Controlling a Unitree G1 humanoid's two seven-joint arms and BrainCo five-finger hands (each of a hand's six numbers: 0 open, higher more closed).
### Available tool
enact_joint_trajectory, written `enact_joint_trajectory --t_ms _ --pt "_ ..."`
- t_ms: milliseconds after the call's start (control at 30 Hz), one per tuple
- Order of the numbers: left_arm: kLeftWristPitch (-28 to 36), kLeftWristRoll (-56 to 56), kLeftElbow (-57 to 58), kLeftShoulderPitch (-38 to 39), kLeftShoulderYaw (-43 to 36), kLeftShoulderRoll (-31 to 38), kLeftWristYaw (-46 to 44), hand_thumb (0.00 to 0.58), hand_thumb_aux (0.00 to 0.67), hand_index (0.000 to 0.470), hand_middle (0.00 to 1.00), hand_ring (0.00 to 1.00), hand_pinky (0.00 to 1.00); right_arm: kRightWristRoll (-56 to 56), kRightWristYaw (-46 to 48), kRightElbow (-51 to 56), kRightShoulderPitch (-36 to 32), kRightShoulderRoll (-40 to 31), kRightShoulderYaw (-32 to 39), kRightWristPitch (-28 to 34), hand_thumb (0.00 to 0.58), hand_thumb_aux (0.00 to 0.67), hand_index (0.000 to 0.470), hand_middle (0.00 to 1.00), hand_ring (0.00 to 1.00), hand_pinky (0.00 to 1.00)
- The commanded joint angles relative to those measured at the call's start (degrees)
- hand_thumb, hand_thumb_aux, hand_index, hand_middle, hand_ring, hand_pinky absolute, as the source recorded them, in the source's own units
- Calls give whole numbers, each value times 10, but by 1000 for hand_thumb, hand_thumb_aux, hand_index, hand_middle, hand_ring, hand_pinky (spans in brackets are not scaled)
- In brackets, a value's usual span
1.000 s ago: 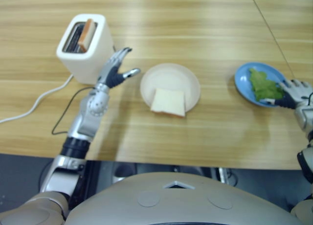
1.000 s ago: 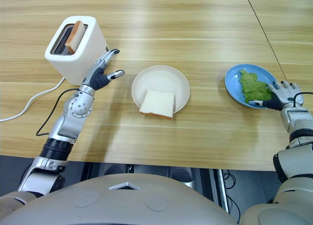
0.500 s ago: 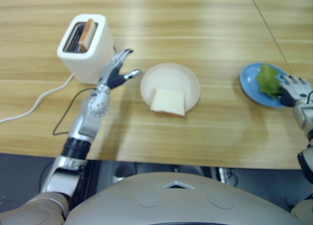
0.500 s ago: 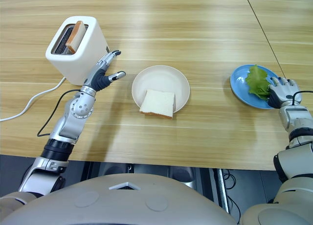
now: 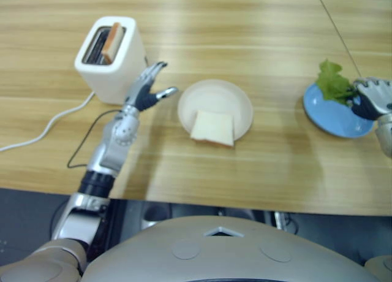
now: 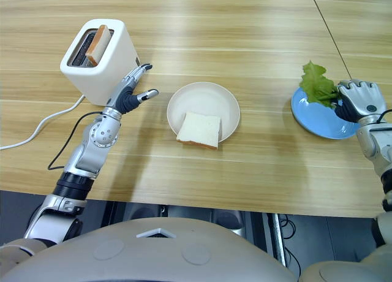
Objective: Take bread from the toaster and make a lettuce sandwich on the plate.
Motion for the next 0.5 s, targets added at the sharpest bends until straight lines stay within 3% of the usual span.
enact_joint_trajectory --t_ms 33,133,267,500 --pt "-5 -4 24 -6 0 -1 6 0 0 0 0 0 0 28 48 -194 73 -5 -65 23 580 670 460 827 827 827" --pt "-8 -4 38 -11 -2 -3 10 0 0 0 0 0 0 27 91 -307 111 21 -79 35 580 670 460 847 847 847" --pt "-13 -5 61 -18 -6 -7 14 0 0 0 0 0 0 9 151 -387 111 90 -38 35 580 670 460 847 847 847" --pt "-19 -2 88 -25 -12 -10 20 0 0 0 0 0 0 -52 190 -302 35 197 62 -10 580 670 460 839 839 839"
